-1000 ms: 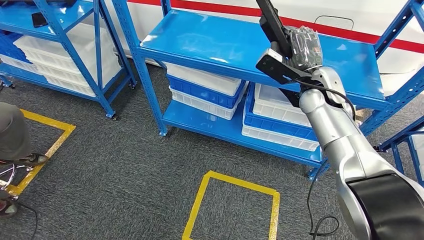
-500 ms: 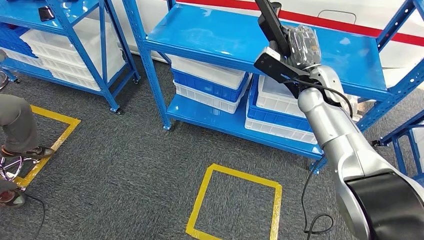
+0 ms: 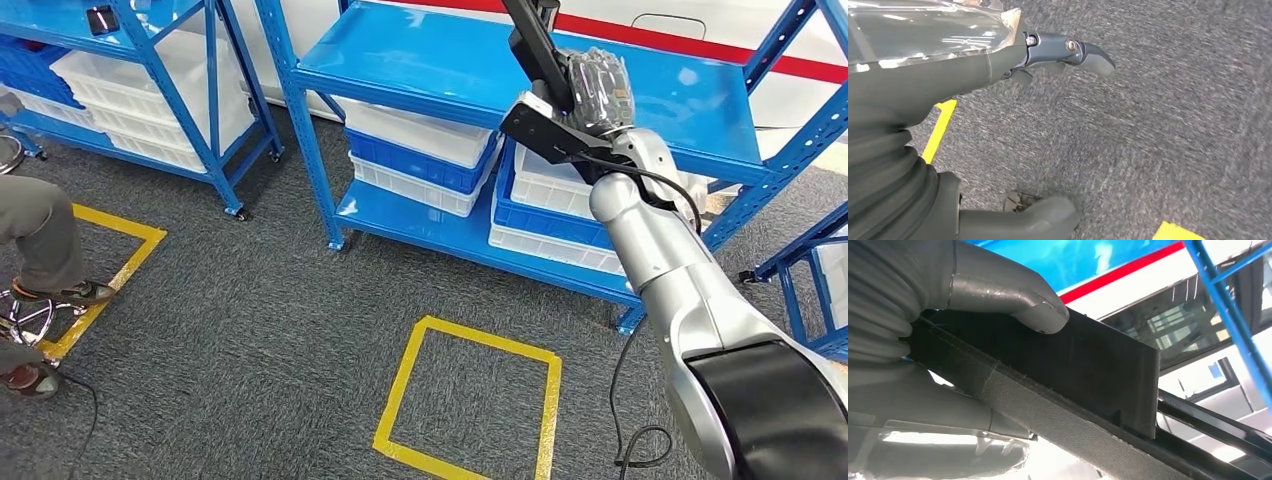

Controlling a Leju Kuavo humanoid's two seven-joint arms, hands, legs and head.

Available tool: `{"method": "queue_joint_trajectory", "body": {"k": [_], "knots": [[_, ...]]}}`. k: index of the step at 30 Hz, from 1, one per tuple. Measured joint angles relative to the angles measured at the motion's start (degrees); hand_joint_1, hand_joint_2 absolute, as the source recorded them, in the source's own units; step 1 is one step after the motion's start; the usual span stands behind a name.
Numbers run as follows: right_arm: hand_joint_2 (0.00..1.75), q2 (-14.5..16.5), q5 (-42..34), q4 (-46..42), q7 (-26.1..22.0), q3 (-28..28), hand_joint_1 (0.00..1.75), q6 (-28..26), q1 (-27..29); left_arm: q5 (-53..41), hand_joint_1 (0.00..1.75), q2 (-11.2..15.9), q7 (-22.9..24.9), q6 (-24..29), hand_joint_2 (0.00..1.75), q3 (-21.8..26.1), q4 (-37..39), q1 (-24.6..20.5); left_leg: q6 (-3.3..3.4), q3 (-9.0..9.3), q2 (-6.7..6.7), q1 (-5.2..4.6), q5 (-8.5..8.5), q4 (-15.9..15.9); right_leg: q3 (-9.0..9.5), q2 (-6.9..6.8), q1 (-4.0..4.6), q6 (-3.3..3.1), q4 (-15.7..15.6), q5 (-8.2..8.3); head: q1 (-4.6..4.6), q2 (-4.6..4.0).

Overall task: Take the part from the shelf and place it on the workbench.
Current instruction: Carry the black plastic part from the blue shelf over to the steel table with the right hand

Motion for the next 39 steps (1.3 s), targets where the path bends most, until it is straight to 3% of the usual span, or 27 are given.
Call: {"method": "queue_joint_trajectory", "body": {"k": [2,3,6,7,8,9,10,12,14,16,18,20,22,23,24,25,27,29,30,32,33,35,37,38,39], "knots": [[1.75,-0.01,0.05,0.02,0.04,0.01,1.75,0.01,0.11,0.01,0.0,-0.09,-0.01,0.0,1.75,0.05,0.01,0.02,1.1,-0.45,0.18,-0.12,1.04,-0.49,-0.74,0.04,-0.07,0.64,0.34,-0.31,-0.01,0.0],[1.75,-0.09,0.08,0.02,0.07,-0.01,1.75,0.02,0.13,0.02,0.0,-0.13,-0.01,0.0,1.75,0.11,0.01,0.0,1.72,-0.8,0.3,-0.14,1.67,-0.8,-1.48,0.08,-0.1,0.61,1.62,-1.51,0.08,0.0],[1.75,-0.31,0.16,0.05,0.15,-0.01,1.75,0.05,0.22,0.02,0.0,-0.14,-0.04,-0.08,1.75,0.3,0.0,-0.08,2.69,-2.58,0.43,-0.25,3.26,-1.05,-4.8,0.21,-0.21,-0.37,11.59,-8.09,0.34,0.0],[1.75,-0.37,0.17,0.09,0.16,-0.01,1.75,0.06,0.28,0.02,0.0,-0.14,-0.04,-0.17,1.75,0.32,0.01,-0.09,2.7,-3.26,0.43,-0.29,3.74,-1.03,-5.32,0.24,-0.22,-0.34,14.56,-9.45,0.35,0.0],[1.75,-0.4,0.19,0.11,0.18,-0.01,1.75,0.07,0.35,0.02,0.0,-0.16,-0.03,-0.28,1.75,0.33,0.01,-0.1,2.63,-3.9,0.43,-0.3,4.21,-0.99,-5.01,0.25,-0.23,-0.03,15.78,-9.79,0.37,0.0],[1.75,-0.43,0.22,0.14,0.2,-0.01,1.75,0.08,0.4,0.02,0.0,-0.18,-0.03,-0.4,1.75,0.35,0.02,-0.1,2.53,-4.52,0.44,-0.29,4.67,-0.94,-3.77,0.26,-0.25,0.49,15.11,-9.26,0.4,0.0],[1.75,-0.45,0.26,0.14,0.24,-0.02,1.75,0.09,0.44,0.01,0.0,-0.21,-0.02,-0.47,1.75,0.36,0.02,-0.11,2.36,-5.08,0.45,-0.27,5.13,-0.89,-1.57,0.26,-0.3,1.07,12.46,-8.1,0.4,0.0],[1.75,-0.44,0.35,0.05,0.31,-0.04,1.75,0.13,0.43,-0.02,0.0,-0.25,-0.03,-0.58,1.75,0.38,0.01,-0.15,1.82,-6.09,0.46,-0.29,5.98,-0.75,3.64,0.28,-0.32,1.67,4.57,-6.54,0.45,0.0],[1.75,-0.48,0.43,-0.08,0.33,-0.07,1.75,0.2,0.45,-0.09,0.0,-0.25,-0.06,-0.76,1.75,0.38,0.01,-0.18,1.16,-6.71,0.47,-0.4,7.03,-0.81,6.17,0.4,0.09,1.28,-0.02,-6.32,0.41,0.0],[1.75,-0.62,0.46,-0.14,0.36,-0.08,1.75,0.25,0.56,-0.19,0.0,-0.22,-0.09,-0.92,1.75,0.4,0.02,-0.1,0.61,-7.05,0.33,-0.51,8.18,-1.07,5.63,0.45,0.27,0.52,-0.31,-5.77,0.37,0.0],[1.75,-0.72,0.47,-0.14,0.39,-0.08,1.75,0.26,0.62,-0.35,0.0,-0.13,-0.08,-0.98,1.75,0.41,0.02,0.01,0.05,-7.91,0.21,-0.46,6.83,-0.13,4.76,0.32,-0.29,-0.57,-0.34,-4.75,0.28,0.0],[1.75,-0.73,0.51,-0.16,0.39,-0.08,1.75,0.23,0.66,-0.54,0.0,-0.09,-0.03,-1.0,1.75,0.41,0.02,0.05,-0.5,-9.5,0.23,-0.23,1.76,4.7,3.79,0.22,-0.51,-1.83,-0.35,-3.64,0.1,0.0],[1.75,-0.74,0.55,-0.16,0.37,-0.08,1.75,0.19,0.73,-0.66,0.0,-0.1,0.0,-1.01,1.75,0.41,0.02,0.03,-0.89,-11.08,0.23,-0.08,-3.13,12.76,2.4,0.21,-0.17,-2.51,-0.25,-2.5,0.02,0.0],[1.75,-0.74,0.55,-0.15,0.35,-0.08,1.75,0.18,0.79,-0.67,0.0,-0.1,0.0,-1.01,1.75,0.41,0.02,0.01,-0.97,-11.15,0.23,-0.04,-3.78,15.51,1.68,0.21,-0.03,-2.55,-0.2,-1.91,0.03,0.0],[1.75,-0.74,0.55,-0.15,0.33,-0.08,1.75,0.17,0.85,-0.68,0.0,-0.1,0.0,-1.01,1.75,0.4,0.02,-0.02,-0.97,-10.41,0.24,-0.02,-3.41,16.79,0.9,0.22,0.1,-2.52,-0.14,-1.29,0.02,0.0],[1.75,-0.75,0.55,-0.14,0.33,-0.09,1.75,0.16,0.88,-0.68,0.0,-0.1,0.0,-1.02,1.75,0.4,0.02,-0.05,-0.86,-8.63,0.23,0.0,-2.07,15.65,0.23,0.24,0.18,-2.44,-0.09,-0.74,0.02,0.0],[1.75,-0.79,0.55,-0.2,0.32,-0.16,1.75,0.14,0.83,-0.68,0.0,-0.09,0.0,-1.03,1.75,0.41,0.01,-0.2,-0.37,-2.71,0.17,-0.09,-0.48,8.47,-0.87,0.31,0.31,-2.09,0.0,0.26,0.01,0.0],[1.75,-0.9,0.55,-0.3,0.28,-0.27,1.75,0.13,0.62,-0.73,0.0,-0.05,0.0,-1.01,1.75,0.42,-0.02,-0.43,0.16,1.75,0.02,-0.47,-1.39,1.51,-1.59,0.24,0.33,-1.45,-0.02,1.25,0.09,0.0],[1.75,-0.93,0.55,-0.33,0.23,-0.3,1.75,0.11,0.54,-0.77,0.0,-0.03,0.0,-0.98,1.75,0.41,-0.02,-0.52,0.49,2.46,-0.03,-0.78,-1.89,-0.18,-1.88,0.17,0.25,-1.03,-0.18,1.82,0.12,0.0],[1.75,-1.09,0.55,-0.25,0.14,-0.34,1.75,0.09,0.66,-0.84,0.0,-0.05,0.01,-0.91,1.75,0.4,-0.01,-0.5,1.36,1.92,0.13,-1.01,-0.82,-1.2,-2.37,0.13,0.13,-0.28,-0.44,2.67,0.09,0.0],[1.75,-1.22,0.57,-0.2,0.11,-0.37,1.75,0.09,0.82,-0.84,0.0,-0.07,0.02,-0.87,1.75,0.41,0.01,-0.49,1.92,1.49,0.28,-0.94,0.01,-1.58,-2.87,0.2,0.19,-0.25,0.03,1.97,0.14,0.0],[1.75,-1.55,0.62,-0.1,0.09,-0.44,1.75,0.08,1.02,-0.85,0.0,-0.07,0.03,-0.85,1.75,0.42,0.02,-0.49,2.8,0.1,0.57,-0.66,1.84,-2.13,-4.54,0.34,0.24,-0.9,4.34,-2.46,0.34,0.0],[1.75,-1.78,0.68,-0.04,0.08,-0.48,1.75,0.07,1.05,-0.86,0.0,-0.03,0.03,-0.86,1.75,0.43,0.02,-0.52,3.1,-1.76,0.59,-0.64,3.42,-2.14,-6.16,0.37,0.06,-1.25,11.93,-7.43,0.54,0.0],[1.75,-1.88,0.69,0.02,0.07,-0.48,1.75,0.06,1.07,-0.87,0.0,-0.06,0.02,-0.87,1.75,0.43,0.02,-0.52,3.01,-2.71,0.64,-0.6,4.19,-2.12,-6.38,0.37,-0.06,-0.85,15.12,-8.37,0.53,0.0],[1.75,-1.92,0.73,0.08,0.07,-0.48,1.75,0.05,1.1,-0.9,0.0,-0.1,0.02,-0.87,1.75,0.43,0.02,-0.52,2.87,-3.72,0.71,-0.53,4.97,-2.09,-5.89,0.37,-0.21,-0.11,16.87,-8.11,0.55,0.0]]}}
